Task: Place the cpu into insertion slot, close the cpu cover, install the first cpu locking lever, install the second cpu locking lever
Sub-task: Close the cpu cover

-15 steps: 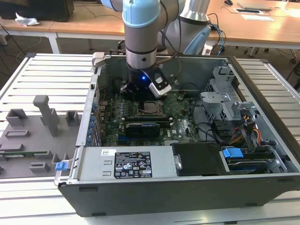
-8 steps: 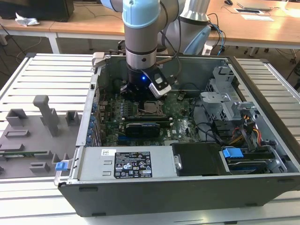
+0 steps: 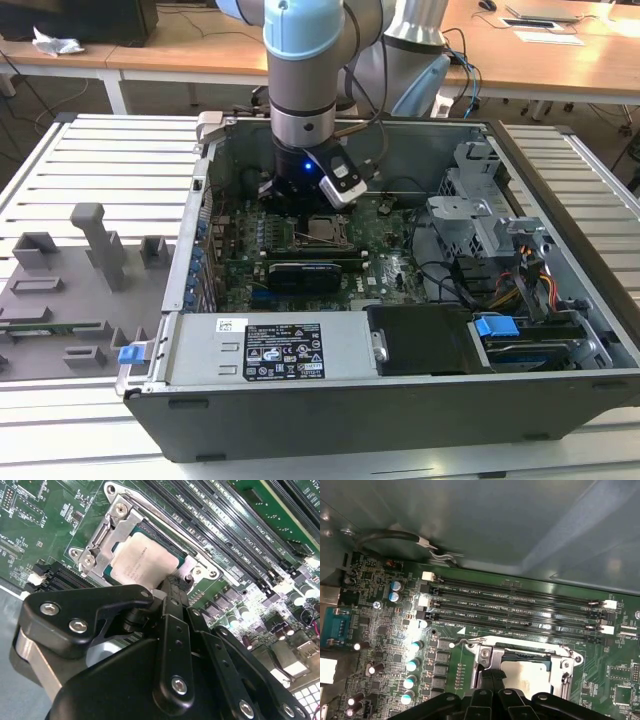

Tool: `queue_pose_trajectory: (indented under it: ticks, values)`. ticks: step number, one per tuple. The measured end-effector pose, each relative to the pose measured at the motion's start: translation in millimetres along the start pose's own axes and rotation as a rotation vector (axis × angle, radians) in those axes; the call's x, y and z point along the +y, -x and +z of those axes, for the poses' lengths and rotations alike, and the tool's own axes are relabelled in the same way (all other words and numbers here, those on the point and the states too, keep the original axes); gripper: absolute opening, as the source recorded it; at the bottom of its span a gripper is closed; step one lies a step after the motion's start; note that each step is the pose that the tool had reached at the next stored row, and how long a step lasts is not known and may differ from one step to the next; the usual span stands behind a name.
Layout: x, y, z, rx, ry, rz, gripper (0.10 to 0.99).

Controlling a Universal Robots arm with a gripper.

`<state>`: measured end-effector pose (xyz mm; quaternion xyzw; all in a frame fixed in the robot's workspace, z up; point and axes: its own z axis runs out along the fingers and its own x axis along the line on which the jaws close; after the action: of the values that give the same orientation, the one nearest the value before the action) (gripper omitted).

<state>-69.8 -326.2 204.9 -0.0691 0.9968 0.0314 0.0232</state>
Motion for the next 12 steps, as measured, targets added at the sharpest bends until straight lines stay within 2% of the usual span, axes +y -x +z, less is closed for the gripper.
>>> queue_pose_trajectory:
  ticks: [3,6,7,8,9,10,12]
  values:
    - [-0.2,1.8,-0.6,-0.0002,0.0,0.0,0.106]
    - [0.0,2.1,-4.9,0.0,0.0,0.0,0.106]
    - [0.0,2.2,-4.9,-0.0006,0.003,0.0,0.106]
    - [0.0,2.1,-5.0,-0.0015,0.01,0.0,0.106]
    - [0.0,2.1,-5.0,-0.0033,0.024,0.001,0.106]
    - [0.1,2.1,-5.0,-0.0042,0.03,0.001,0.106]
    - [0.2,2.2,-7.7,-0.0042,0.031,0.001,0.106]
